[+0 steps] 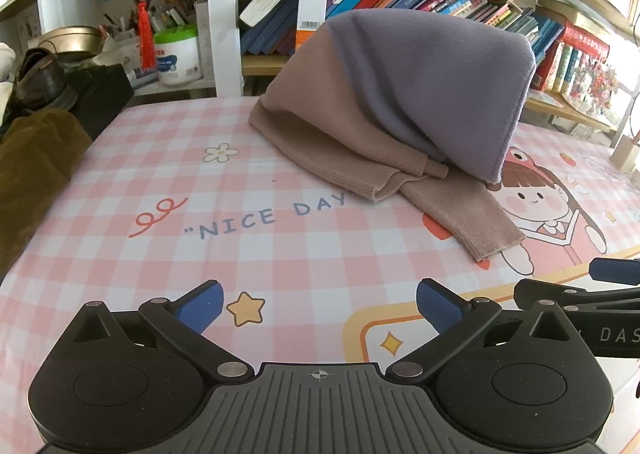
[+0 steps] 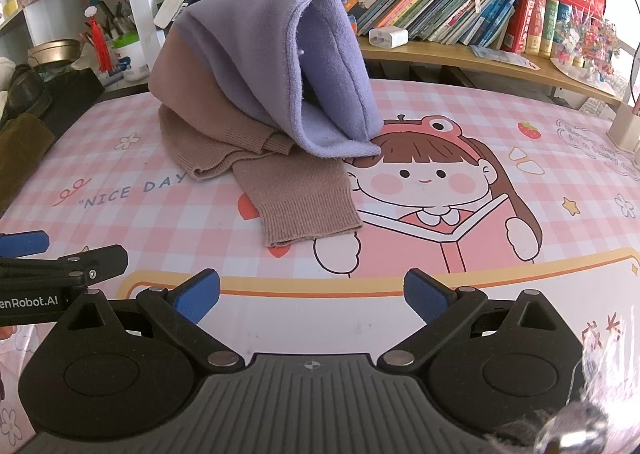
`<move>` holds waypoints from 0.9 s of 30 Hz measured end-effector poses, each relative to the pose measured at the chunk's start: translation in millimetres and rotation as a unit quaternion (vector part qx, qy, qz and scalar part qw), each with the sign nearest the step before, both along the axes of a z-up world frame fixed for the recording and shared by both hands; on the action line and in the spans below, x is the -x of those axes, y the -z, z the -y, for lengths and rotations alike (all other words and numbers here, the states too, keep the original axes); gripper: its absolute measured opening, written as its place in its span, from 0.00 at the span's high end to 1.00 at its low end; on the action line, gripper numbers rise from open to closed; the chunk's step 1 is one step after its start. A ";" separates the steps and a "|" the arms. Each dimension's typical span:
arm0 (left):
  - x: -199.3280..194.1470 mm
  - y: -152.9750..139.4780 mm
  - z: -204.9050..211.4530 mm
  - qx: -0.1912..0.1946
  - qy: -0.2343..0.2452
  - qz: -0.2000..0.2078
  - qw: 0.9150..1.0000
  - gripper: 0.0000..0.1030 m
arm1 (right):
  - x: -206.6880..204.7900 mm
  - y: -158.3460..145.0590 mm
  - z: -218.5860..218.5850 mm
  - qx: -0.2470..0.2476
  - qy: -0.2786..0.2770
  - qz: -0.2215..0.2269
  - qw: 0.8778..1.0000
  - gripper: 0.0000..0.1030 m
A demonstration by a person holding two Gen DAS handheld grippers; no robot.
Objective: Fold clothes
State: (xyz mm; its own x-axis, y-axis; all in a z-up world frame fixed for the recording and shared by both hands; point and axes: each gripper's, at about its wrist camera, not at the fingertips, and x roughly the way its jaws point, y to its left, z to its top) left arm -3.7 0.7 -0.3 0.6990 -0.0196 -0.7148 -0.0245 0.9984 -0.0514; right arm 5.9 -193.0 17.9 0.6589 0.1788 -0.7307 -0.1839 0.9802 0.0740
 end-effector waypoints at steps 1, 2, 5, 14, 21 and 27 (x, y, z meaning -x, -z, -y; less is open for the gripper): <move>0.0 0.0 0.0 0.000 0.000 0.000 1.000 0.00 | -0.1 -0.1 -0.1 0.000 0.000 0.000 1.000 0.04; 0.0 0.1 -0.1 0.000 -0.001 0.000 1.000 0.00 | -0.2 -0.1 -0.1 0.000 0.000 0.000 1.000 0.04; 0.1 0.1 -0.3 -0.001 -0.002 0.000 1.000 0.00 | -0.4 -0.1 0.0 0.001 -0.001 0.000 1.000 0.04; 0.1 -0.4 -0.2 -0.001 -0.003 -0.002 1.000 0.00 | -0.8 0.3 0.5 -0.001 -0.001 -0.003 1.000 0.04; -2.1 0.8 2.7 0.006 -0.010 -0.016 1.000 0.00 | 0.0 -0.4 5.2 0.002 0.000 -0.005 1.000 0.04; 1.5 1.2 6.2 0.018 -0.020 -0.019 0.999 0.00 | -3.0 0.2 12.7 -0.006 -0.008 -0.009 1.000 0.04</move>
